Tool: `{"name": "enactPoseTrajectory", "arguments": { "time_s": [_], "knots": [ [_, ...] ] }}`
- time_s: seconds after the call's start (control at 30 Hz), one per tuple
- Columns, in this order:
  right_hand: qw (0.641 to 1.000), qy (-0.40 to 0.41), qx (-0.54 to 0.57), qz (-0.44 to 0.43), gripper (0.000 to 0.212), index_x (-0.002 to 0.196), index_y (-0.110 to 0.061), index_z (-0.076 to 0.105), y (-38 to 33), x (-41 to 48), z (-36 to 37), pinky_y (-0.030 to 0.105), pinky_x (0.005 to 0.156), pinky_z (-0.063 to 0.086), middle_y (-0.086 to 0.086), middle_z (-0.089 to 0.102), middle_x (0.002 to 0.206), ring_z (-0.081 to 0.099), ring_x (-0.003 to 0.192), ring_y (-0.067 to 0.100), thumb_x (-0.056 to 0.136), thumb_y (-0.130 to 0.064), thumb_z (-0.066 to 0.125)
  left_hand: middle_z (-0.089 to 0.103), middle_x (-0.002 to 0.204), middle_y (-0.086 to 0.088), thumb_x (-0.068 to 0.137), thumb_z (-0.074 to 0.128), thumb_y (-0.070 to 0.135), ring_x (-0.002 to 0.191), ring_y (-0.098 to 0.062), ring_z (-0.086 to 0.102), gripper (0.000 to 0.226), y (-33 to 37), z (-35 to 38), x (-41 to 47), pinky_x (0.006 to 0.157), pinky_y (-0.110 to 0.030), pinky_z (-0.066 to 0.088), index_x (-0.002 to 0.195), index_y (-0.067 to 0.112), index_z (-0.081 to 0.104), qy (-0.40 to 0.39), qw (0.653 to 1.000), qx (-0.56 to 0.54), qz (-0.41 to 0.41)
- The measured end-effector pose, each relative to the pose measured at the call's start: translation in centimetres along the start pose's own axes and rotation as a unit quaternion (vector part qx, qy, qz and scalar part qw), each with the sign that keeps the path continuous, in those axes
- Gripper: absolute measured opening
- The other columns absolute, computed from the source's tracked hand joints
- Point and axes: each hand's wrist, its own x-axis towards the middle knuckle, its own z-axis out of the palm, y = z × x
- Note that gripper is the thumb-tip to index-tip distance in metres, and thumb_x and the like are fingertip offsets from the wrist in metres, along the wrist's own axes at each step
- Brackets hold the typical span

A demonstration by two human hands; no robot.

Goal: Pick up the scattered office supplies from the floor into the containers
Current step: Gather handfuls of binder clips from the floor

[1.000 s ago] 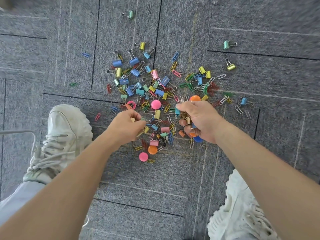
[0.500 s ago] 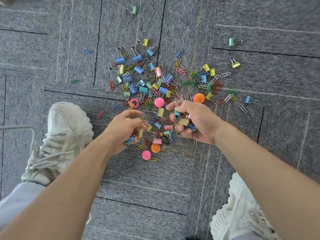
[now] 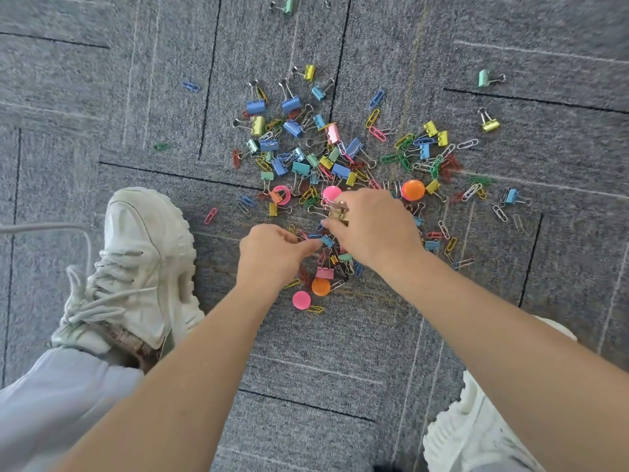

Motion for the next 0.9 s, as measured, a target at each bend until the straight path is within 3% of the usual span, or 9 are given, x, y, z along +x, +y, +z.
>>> {"name": "enactPoseTrajectory", "arguments": {
  "time_s": [0.1, 0.2, 0.27, 0.37, 0.47, 0.6, 0.7, 0.83, 0.9],
  "knots": [
    [0.996, 0.011, -0.082, -0.019, 0.035, 0.118, -0.017, 0.06, -0.5, -0.3, 0.4, 0.035, 0.06, 0.042, 0.001, 0.051, 0.09, 0.066, 0.088, 0.034, 0.094, -0.042, 0.063, 0.065, 0.061, -0.011, 0.071, 0.081, 0.053, 0.069, -0.029, 0.068, 0.055, 0.5, 0.8, 0.1, 0.057, -0.035, 0.053, 0.064, 0.002, 0.063, 0.028, 0.999, 0.04, -0.007],
    [0.994, 0.015, -0.107, -0.001, 0.029, 0.115, -0.014, 0.058, -0.4, -0.2, 0.8, 0.035, 0.06, 0.04, 0.004, 0.058, 0.103, 0.067, 0.09, 0.035, 0.096, -0.035, 0.062, 0.055, 0.056, -0.005, 0.068, 0.084, 0.053, 0.059, -0.03, 0.058, 0.055, 0.6, 1.2, 0.2, 0.051, -0.029, 0.04, 0.06, 0.008, 0.054, 0.034, 0.999, 0.034, -0.024],
    [0.994, 0.006, -0.108, 0.019, 0.032, 0.113, -0.011, 0.057, -0.4, 0.0, 0.9, 0.037, 0.062, 0.041, 0.006, 0.06, 0.108, 0.066, 0.095, 0.035, 0.095, -0.037, 0.062, 0.06, 0.055, -0.004, 0.069, 0.086, 0.044, 0.056, -0.026, 0.059, 0.048, 0.6, 1.2, 0.1, 0.053, -0.03, 0.047, 0.055, 0.01, 0.056, 0.019, 0.999, 0.017, -0.019],
    [0.996, -0.019, -0.082, 0.037, 0.042, 0.113, -0.009, 0.058, 0.0, 0.3, 0.6, 0.037, 0.067, 0.043, 0.009, 0.062, 0.111, 0.065, 0.1, 0.035, 0.091, -0.045, 0.066, 0.072, 0.068, -0.004, 0.075, 0.084, 0.032, 0.064, -0.019, 0.071, 0.02, -0.1, 1.1, 0.0, 0.064, -0.032, 0.059, 0.071, 0.017, 0.07, -0.001, 0.999, -0.043, -0.019],
    [0.997, -0.016, -0.058, 0.044, 0.039, 0.104, -0.011, 0.058, 0.6, 0.4, 0.3, 0.036, 0.065, 0.042, 0.009, 0.062, 0.101, 0.065, 0.094, 0.034, 0.089, -0.045, 0.068, 0.072, 0.065, -0.003, 0.08, 0.077, 0.026, 0.057, -0.017, 0.068, 0.009, -1.2, 0.8, -0.1, 0.057, -0.027, 0.054, 0.074, 0.023, 0.073, 0.005, 0.998, -0.065, -0.013],
    [0.998, -0.008, -0.018, 0.056, 0.034, 0.083, -0.012, 0.049, 1.2, 0.2, 0.5, 0.035, 0.058, 0.045, 0.003, 0.057, 0.081, 0.06, 0.074, 0.031, 0.088, -0.04, 0.068, 0.069, 0.062, -0.003, 0.083, 0.072, 0.019, 0.051, -0.02, 0.055, 0.011, -2.1, 0.4, -0.4, 0.057, -0.035, 0.054, 0.073, 0.024, 0.074, -0.006, 0.996, -0.092, -0.011],
    [0.997, -0.011, 0.031, 0.073, 0.028, 0.078, -0.014, 0.055, 1.4, 0.1, 0.4, 0.034, 0.056, 0.048, 0.004, 0.06, 0.073, 0.059, 0.066, 0.03, 0.084, -0.036, 0.07, 0.068, 0.07, -0.004, 0.085, 0.071, 0.009, 0.056, -0.019, 0.052, 0.013, -1.9, 0.3, -0.9, 0.06, -0.037, 0.053, 0.078, 0.02, 0.075, -0.043, 0.991, -0.127, -0.012],
    [0.994, -0.013, 0.078, 0.081, 0.035, 0.063, -0.02, 0.044, 1.6, 0.0, 0.2, 0.03, 0.052, 0.038, -0.002, 0.052, 0.061, 0.052, 0.058, 0.025, 0.082, -0.034, 0.07, 0.067, 0.074, -0.009, 0.088, 0.067, 0.006, 0.057, -0.02, 0.052, 0.012, -1.5, 0.1, -0.9, 0.053, -0.031, 0.05, 0.088, 0.015, 0.075, -0.058, 0.986, -0.154, -0.027],
    [0.992, -0.012, 0.094, 0.088, 0.038, 0.061, -0.022, 0.041, 1.8, 0.1, 0.1, 0.03, 0.052, 0.037, -0.002, 0.051, 0.061, 0.049, 0.057, 0.023, 0.082, -0.035, 0.07, 0.07, 0.075, -0.007, 0.089, 0.067, 0.011, 0.056, -0.02, 0.054, 0.011, -1.6, 0.2, -0.7, 0.052, -0.035, 0.054, 0.088, 0.018, 0.074, -0.055, 0.988, -0.14, -0.017]
  ]
}}
